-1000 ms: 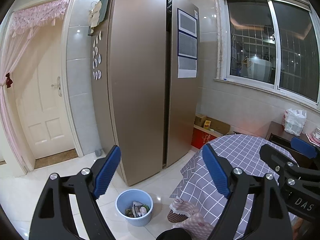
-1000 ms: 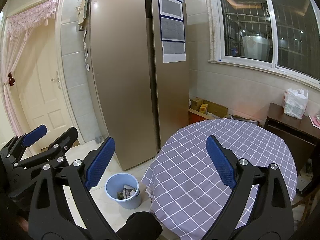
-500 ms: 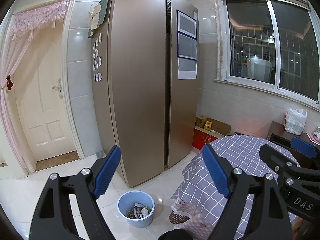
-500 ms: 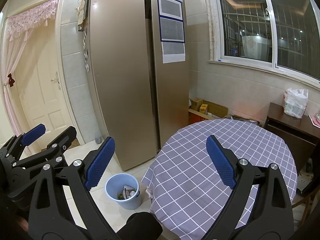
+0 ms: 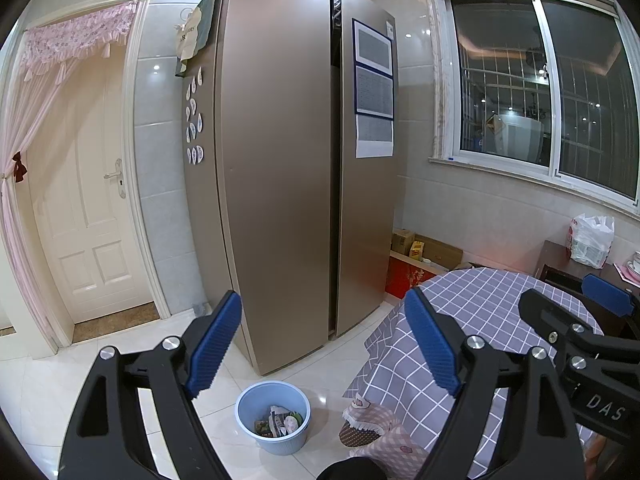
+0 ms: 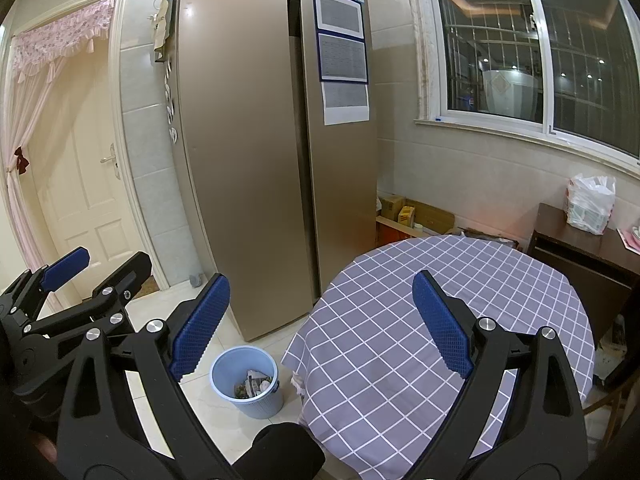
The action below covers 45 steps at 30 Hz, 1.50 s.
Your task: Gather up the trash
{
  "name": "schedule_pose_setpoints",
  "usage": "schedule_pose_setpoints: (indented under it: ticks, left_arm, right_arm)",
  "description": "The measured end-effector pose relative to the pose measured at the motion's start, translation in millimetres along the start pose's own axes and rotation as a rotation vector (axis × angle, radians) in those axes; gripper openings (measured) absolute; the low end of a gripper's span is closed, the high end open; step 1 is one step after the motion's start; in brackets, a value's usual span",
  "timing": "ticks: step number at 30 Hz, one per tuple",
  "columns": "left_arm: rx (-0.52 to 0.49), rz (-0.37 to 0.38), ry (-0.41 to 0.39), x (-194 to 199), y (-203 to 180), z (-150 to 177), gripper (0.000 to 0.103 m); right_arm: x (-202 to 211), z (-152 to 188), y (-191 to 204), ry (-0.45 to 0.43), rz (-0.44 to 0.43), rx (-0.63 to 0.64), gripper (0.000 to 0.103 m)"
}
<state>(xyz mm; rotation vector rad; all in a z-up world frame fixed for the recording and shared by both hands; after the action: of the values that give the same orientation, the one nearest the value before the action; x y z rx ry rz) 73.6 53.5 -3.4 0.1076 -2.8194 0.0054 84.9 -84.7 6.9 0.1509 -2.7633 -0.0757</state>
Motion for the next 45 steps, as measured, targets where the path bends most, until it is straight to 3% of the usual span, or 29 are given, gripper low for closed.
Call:
schedule_pose_setpoints:
  ticks: [45]
  left_arm:
    - [-0.003,-0.003,-0.001,0.3,2.4,5.0,0.082]
  right_arm:
    - [0.1,0.7,-0.8,-0.001,0.002,-0.001,0.091]
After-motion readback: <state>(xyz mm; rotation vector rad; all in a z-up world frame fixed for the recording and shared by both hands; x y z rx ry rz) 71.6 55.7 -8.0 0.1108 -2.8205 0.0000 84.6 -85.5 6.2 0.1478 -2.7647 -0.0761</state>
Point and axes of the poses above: each gripper's, at about its wrist camera, not at the fingertips, and x roughly against the way its jaws point, y to its left, z to its underside, the point moved 2 cm from there along -x, roughly the way its jaws point, and after that the axes turned 2 degrees about -y, right-handed, at the moved point
